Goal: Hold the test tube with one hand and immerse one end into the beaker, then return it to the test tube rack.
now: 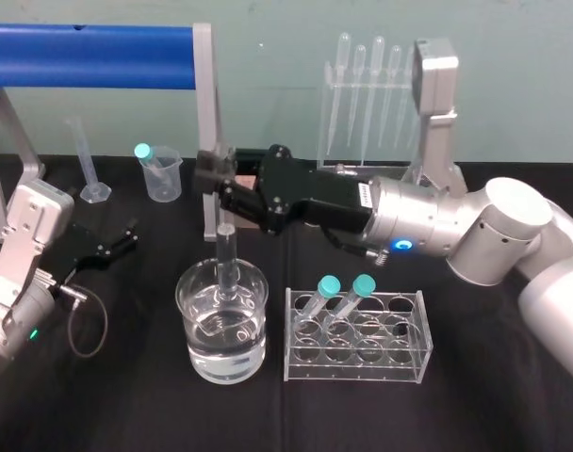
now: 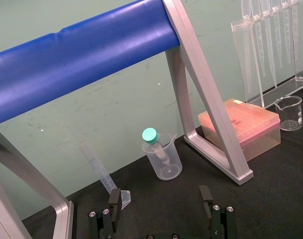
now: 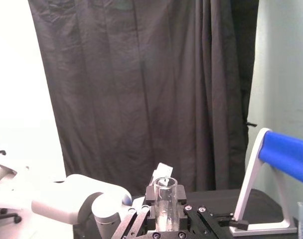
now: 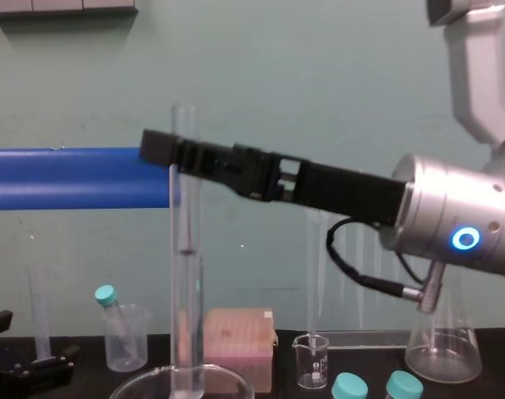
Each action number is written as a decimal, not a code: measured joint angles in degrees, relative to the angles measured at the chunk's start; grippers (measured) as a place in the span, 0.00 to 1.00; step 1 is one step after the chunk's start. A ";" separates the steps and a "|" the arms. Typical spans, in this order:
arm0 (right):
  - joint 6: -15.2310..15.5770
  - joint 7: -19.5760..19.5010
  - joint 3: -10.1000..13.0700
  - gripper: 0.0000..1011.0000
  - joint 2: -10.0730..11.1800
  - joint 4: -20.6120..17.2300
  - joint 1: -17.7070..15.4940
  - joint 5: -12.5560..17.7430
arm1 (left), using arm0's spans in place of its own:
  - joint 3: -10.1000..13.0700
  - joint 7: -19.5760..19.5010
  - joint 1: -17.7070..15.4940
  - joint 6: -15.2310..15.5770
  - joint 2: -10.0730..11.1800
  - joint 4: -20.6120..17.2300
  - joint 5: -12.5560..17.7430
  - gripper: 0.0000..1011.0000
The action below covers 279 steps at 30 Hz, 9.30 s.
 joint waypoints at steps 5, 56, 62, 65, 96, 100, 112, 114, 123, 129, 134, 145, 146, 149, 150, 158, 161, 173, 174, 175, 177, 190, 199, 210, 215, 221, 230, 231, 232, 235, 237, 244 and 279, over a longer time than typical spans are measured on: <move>-0.35 0.77 -1.55 0.22 -1.13 2.47 1.00 0.06 | 0.00 0.00 0.00 0.00 0.00 0.00 0.00 0.99; -1.63 2.81 -4.63 0.22 -5.31 15.93 4.62 -3.48 | 0.00 0.00 0.00 0.00 0.00 0.00 0.00 0.99; -1.65 2.80 -4.66 0.22 -5.34 15.96 4.65 -3.48 | 0.00 0.00 0.00 0.00 0.00 0.00 0.00 0.99; -1.66 2.79 -4.67 0.22 -5.34 15.97 4.66 -3.48 | 0.00 0.00 0.00 0.00 0.00 0.00 0.00 0.99; -1.73 2.71 -4.67 0.22 -5.34 15.97 4.66 -3.48 | 0.00 0.00 0.00 0.00 0.00 0.00 0.00 0.99; -1.72 2.71 -4.67 0.22 -5.34 15.97 4.67 -3.48 | 0.00 0.00 0.00 0.00 0.00 0.00 0.00 0.99; -1.72 2.71 -4.67 0.22 -5.34 15.97 4.67 -3.48 | 0.00 0.00 0.00 0.00 0.00 0.00 0.00 0.99; -1.72 2.71 -4.67 0.22 -5.34 15.97 4.66 -3.48 | 0.00 0.00 0.00 0.00 0.00 0.00 0.00 0.99; -1.72 2.71 -4.67 0.22 -5.34 15.97 4.67 -3.48 | 0.00 0.00 0.00 0.00 0.00 0.00 0.00 0.99; -1.72 2.71 -4.67 0.22 -5.34 15.97 4.66 -3.48 | 0.00 0.00 0.00 0.00 0.00 0.00 0.00 0.99; -1.72 2.72 -4.67 0.22 -5.34 15.97 4.67 -3.48 | 0.00 0.00 0.00 0.00 0.00 0.00 0.00 0.99; -1.72 2.71 -4.67 0.22 -5.34 15.97 4.66 -3.48 | 0.00 0.00 0.00 0.00 0.00 0.00 0.00 0.99; -1.72 2.71 -4.67 0.22 -5.34 15.96 4.67 -3.48 | 0.00 0.00 0.00 0.00 0.00 0.00 0.00 0.99; -1.72 2.71 -4.67 0.22 -5.34 15.96 4.66 -3.48 | 0.00 0.00 0.00 0.00 0.00 0.00 0.00 0.99; -1.72 2.71 -4.67 0.22 -5.34 15.97 4.66 -3.48 | 0.00 0.00 0.00 0.00 0.00 0.00 0.00 0.99; -1.72 2.71 -4.67 0.22 -5.34 15.96 4.67 -3.48 | 0.00 0.00 0.00 0.00 0.00 0.00 0.00 0.99; -1.72 2.71 -4.67 0.22 -5.35 15.96 4.66 -3.48 | 0.00 0.00 0.00 0.00 0.00 0.00 0.00 0.99; -1.72 2.71 -4.67 0.22 -5.34 15.96 4.66 -3.48 | 0.00 0.00 0.00 0.00 0.00 0.00 0.00 0.99; -1.72 2.71 -4.67 0.22 -5.34 15.96 4.67 -3.48 | 0.00 0.00 -0.01 0.00 0.00 0.00 0.00 0.99; -1.72 2.71 -4.67 0.22 -5.34 15.96 4.67 -3.48 | 0.00 0.00 0.00 0.00 0.00 0.00 0.00 0.99; -1.72 2.71 -4.67 0.22 -5.34 15.96 4.67 -3.48 | 0.00 0.00 0.00 0.00 0.00 0.00 0.00 0.99; -1.72 2.71 -4.67 0.22 -5.34 15.97 4.66 -3.48 | 0.00 0.00 0.00 0.00 0.00 0.00 0.00 0.99; -1.72 2.71 -4.67 0.22 -5.34 15.97 4.67 -3.48 | 0.00 0.00 0.00 0.00 0.00 0.00 0.00 0.99; -1.72 2.71 -4.67 0.22 -5.34 15.97 4.67 -3.48 | 0.00 0.00 0.00 0.00 0.00 0.00 0.00 0.99; -1.72 2.71 -4.67 0.22 -5.34 15.96 4.67 -3.48 | 0.00 0.00 0.00 0.00 0.00 0.00 0.00 0.99; -1.72 2.71 -4.67 0.22 -5.34 15.96 4.67 -3.48 | 0.00 0.00 0.00 0.00 0.00 0.00 0.00 0.99; -1.72 2.71 -4.67 0.22 -5.34 15.97 4.67 -3.48 | 0.00 0.00 0.00 0.00 0.00 0.00 0.00 0.99; -1.72 2.71 -4.67 0.22 -5.34 15.96 4.67 -3.48 | 0.00 0.00 0.00 0.00 0.00 0.00 0.00 0.99; -1.72 2.71 -4.67 0.22 -5.34 15.96 4.67 -3.48 | 0.00 0.00 0.00 0.00 0.00 0.00 0.00 0.99; -1.72 2.71 -4.67 0.22 -5.34 15.96 4.67 -3.48 | 0.00 0.00 0.00 0.00 0.00 0.00 0.00 0.99; -1.72 2.72 -4.67 0.22 -5.34 15.96 4.66 -3.48 | 0.00 0.00 0.00 0.00 0.00 0.00 0.00 0.99; -1.72 2.71 -4.67 0.22 -5.34 15.96 4.66 -3.48 | 0.00 0.00 0.00 0.00 0.00 0.00 0.00 0.99; -1.81 2.84 -4.66 0.22 -5.36 15.97 4.70 -3.53 | 0.00 0.00 0.00 0.00 0.00 0.00 0.00 0.99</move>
